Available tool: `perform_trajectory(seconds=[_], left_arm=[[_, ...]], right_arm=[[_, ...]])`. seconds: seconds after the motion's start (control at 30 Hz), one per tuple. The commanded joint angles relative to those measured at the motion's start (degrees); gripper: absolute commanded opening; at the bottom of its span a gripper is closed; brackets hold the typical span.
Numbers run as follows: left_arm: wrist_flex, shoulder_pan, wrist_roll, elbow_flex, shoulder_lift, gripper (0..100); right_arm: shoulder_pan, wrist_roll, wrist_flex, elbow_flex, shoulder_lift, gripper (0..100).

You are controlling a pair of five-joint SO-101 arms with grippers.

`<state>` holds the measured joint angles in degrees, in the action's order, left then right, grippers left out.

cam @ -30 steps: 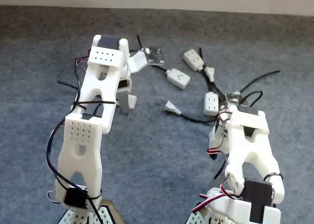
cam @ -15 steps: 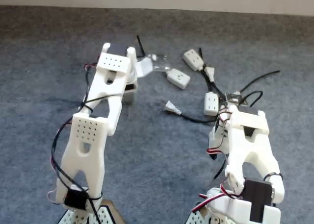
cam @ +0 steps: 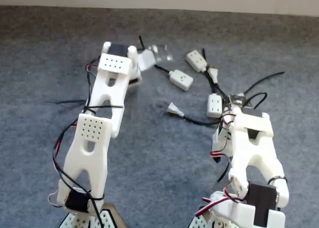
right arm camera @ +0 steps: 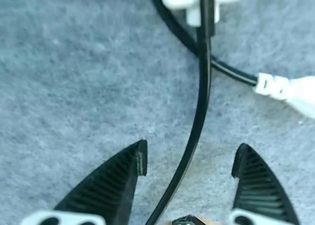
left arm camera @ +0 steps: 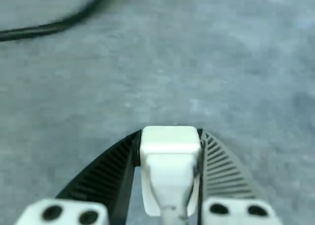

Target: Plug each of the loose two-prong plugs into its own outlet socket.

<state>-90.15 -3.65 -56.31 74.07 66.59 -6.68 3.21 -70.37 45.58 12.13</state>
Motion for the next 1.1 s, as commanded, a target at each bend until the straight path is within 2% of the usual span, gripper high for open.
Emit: perform_trajectory(seconds=[0.0,0.07,0.13,0.27,0.47,0.53,0.6,0.7,0.93,1.07], left_arm=[[5.8,0.6,11.4,15.3,-0.8,6],[11.6,0.6,18.2,16.2,-1.1,6],[16.5,0.6,21.9,15.7,-1.2,6],[25.1,0.1,25.8,12.4,-0.9,6],[45.6,-0.3,32.3,1.5,-0.8,7],[48.9,-0.3,32.7,-0.1,-1.1,12],[48.3,-0.5,33.0,0.4,-1.2,19],[43.8,-1.4,38.2,4.0,-1.4,28],[32.3,-1.6,40.1,20.2,-1.4,30],[26.1,-0.9,40.4,21.1,-4.9,30]], right_arm=[[-0.6,0.0,0.7,-0.2,1.9,27.5],[-0.6,0.0,0.7,-0.2,1.9,27.5],[-0.6,0.0,0.7,-0.2,1.9,27.5],[-0.6,0.0,0.7,-0.2,1.9,27.5],[-0.6,0.0,0.7,0.0,1.9,27.5],[-0.5,0.0,0.5,0.0,1.9,27.5],[-0.4,0.1,0.5,0.0,2.0,27.5],[-0.4,0.1,0.5,0.0,2.0,27.5],[-0.4,0.1,0.6,0.0,2.0,27.5],[-0.4,0.1,0.7,0.0,2.0,27.5]])
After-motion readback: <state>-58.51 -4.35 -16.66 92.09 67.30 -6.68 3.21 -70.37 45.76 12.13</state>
